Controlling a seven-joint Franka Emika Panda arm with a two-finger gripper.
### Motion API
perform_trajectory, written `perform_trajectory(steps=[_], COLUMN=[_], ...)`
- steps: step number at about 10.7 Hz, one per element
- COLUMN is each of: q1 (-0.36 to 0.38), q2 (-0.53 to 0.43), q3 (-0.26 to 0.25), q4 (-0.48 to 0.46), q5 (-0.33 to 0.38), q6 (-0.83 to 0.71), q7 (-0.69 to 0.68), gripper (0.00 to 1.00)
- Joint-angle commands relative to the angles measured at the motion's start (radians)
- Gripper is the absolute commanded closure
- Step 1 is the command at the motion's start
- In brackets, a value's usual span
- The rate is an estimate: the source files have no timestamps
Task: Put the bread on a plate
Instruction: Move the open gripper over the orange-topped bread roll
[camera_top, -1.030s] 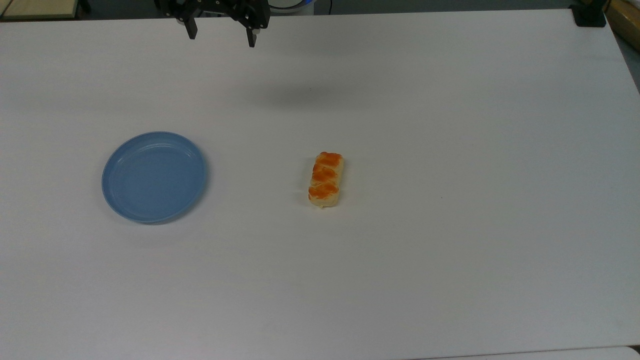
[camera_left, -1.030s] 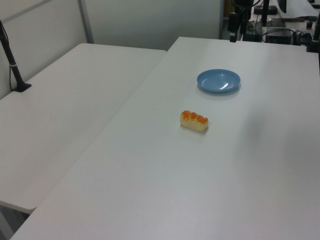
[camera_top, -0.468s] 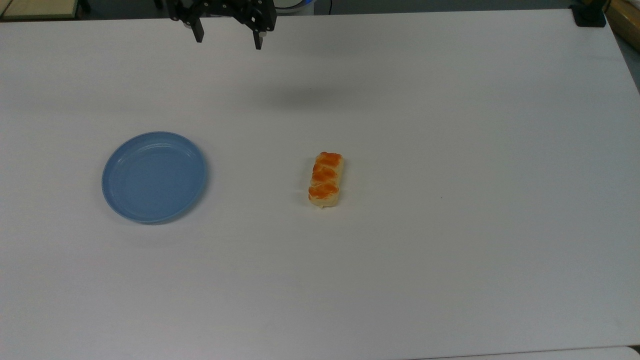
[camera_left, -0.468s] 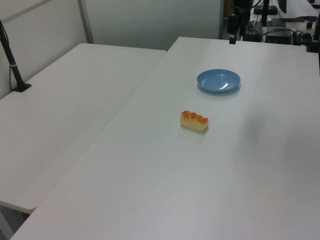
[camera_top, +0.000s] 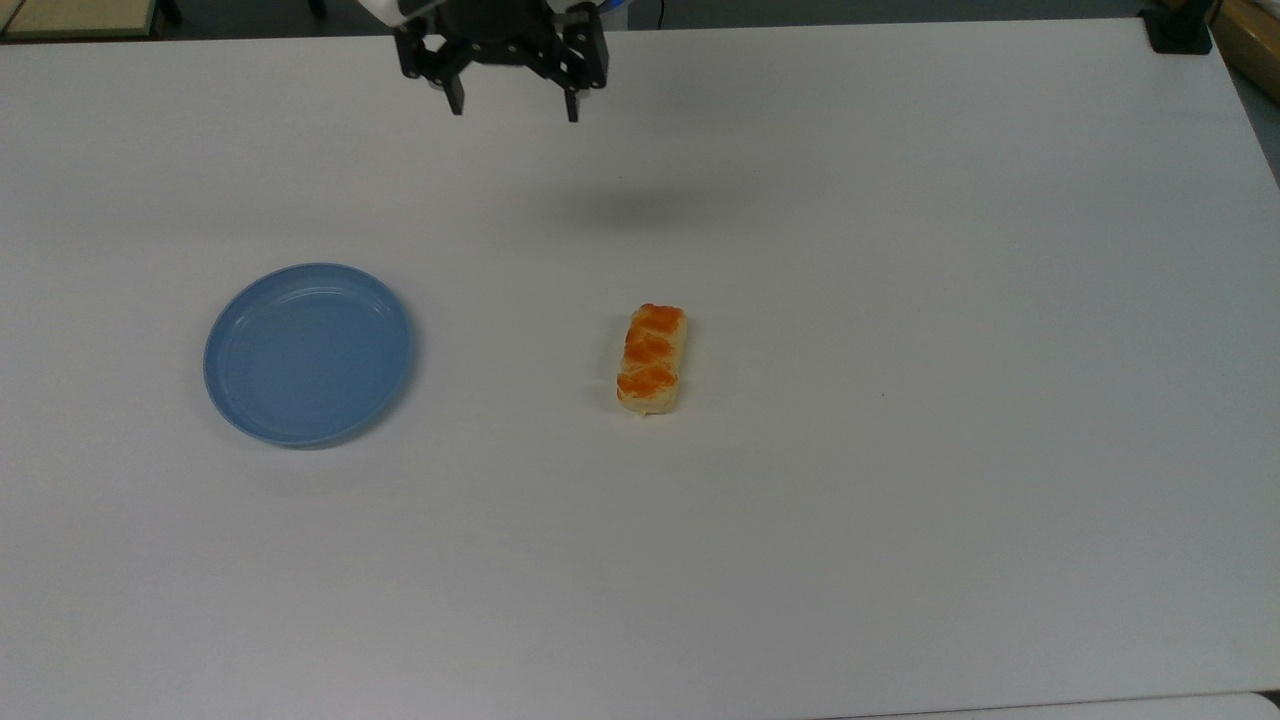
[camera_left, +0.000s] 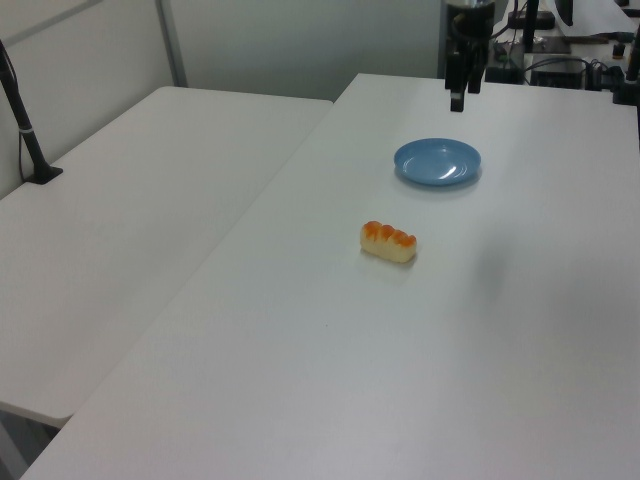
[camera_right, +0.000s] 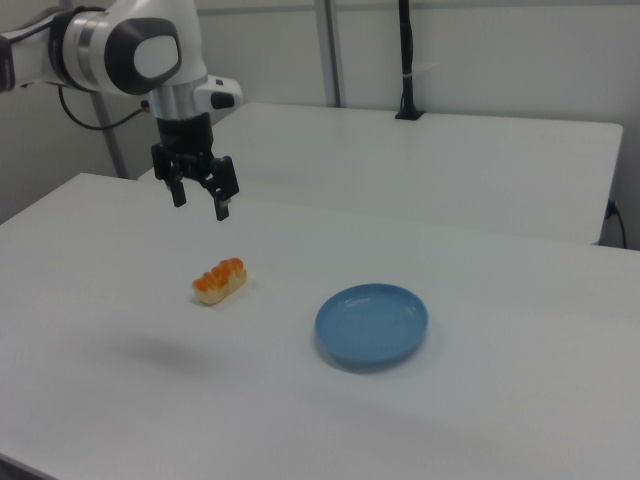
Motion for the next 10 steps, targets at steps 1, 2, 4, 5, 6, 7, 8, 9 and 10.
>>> perform_trajectory(steps=[1,2,4,5,6,7,8,9,10], q1=[0.03,0.061,0.081,0.088,0.102,0.11,0.116,0.128,0.13], q2=[0.047,0.063,0.092,0.115,0.139,0.165,0.185,0.208,0.227], q3=[0.034,0.034,0.034,0.036,0.034,0.034,0.034,0.034,0.034], q4=[-0.024,-0.029,-0.027,-0.027,-0.027,-0.026,-0.026,-0.024,-0.024], q5=[0.021,0.021,0.021,0.021,0.021,0.019,0.01,0.007,0.005], q6=[0.095,0.14,0.213,0.247,0.273,0.293,0.297,0.303,0.312], q7=[-0.001,0.043,0.147,0.177,0.23,0.273,0.281,0.281,0.281], gripper=[0.0,0.0,0.0,0.0,0.0,0.0,0.0,0.0,0.0])
